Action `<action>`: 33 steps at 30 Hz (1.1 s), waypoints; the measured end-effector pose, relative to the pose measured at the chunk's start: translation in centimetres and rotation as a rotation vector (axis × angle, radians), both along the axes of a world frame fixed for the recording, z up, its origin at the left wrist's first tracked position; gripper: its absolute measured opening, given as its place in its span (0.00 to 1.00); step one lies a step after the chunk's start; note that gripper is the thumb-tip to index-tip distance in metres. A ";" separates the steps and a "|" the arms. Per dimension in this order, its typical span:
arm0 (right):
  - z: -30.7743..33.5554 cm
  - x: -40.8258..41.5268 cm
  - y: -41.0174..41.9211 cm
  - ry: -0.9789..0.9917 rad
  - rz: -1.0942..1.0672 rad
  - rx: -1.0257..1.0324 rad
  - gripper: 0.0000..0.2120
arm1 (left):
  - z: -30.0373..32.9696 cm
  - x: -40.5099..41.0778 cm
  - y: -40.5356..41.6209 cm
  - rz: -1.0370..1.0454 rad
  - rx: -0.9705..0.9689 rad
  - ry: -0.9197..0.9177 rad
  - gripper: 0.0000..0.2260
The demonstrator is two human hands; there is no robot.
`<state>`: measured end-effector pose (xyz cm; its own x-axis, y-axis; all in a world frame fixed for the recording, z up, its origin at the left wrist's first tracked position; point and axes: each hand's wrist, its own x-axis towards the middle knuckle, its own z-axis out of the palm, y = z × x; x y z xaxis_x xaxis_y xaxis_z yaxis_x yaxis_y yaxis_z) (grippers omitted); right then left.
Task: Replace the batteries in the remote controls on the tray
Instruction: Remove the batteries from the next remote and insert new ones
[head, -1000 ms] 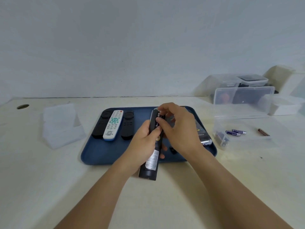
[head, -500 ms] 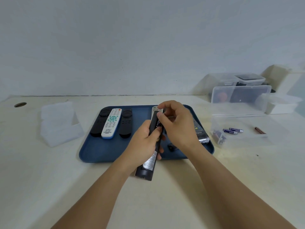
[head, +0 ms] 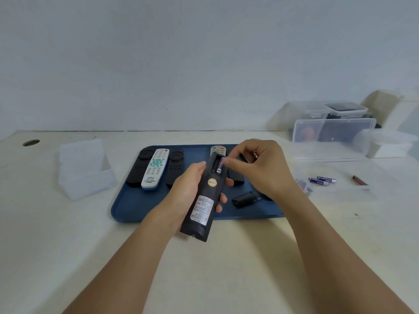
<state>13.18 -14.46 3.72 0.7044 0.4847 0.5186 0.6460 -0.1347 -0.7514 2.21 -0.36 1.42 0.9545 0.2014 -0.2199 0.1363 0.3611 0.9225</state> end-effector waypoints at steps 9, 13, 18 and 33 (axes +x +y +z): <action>-0.6 0.7 -0.8 0.095 0.408 -0.313 0.28 | 2.0 -1.9 2.6 -0.286 -0.337 0.056 0.35; -0.4 -0.7 0.1 -0.009 0.293 -0.206 0.21 | 1.4 -1.9 3.0 -0.024 -0.675 -0.084 0.38; -0.7 -2.9 1.7 0.073 0.025 -0.095 0.16 | 1.5 -1.1 2.0 0.225 -0.489 -0.286 0.52; -1.3 -6.4 3.3 -0.201 0.208 0.071 0.20 | 1.4 -0.1 0.4 0.467 -0.081 -0.191 0.25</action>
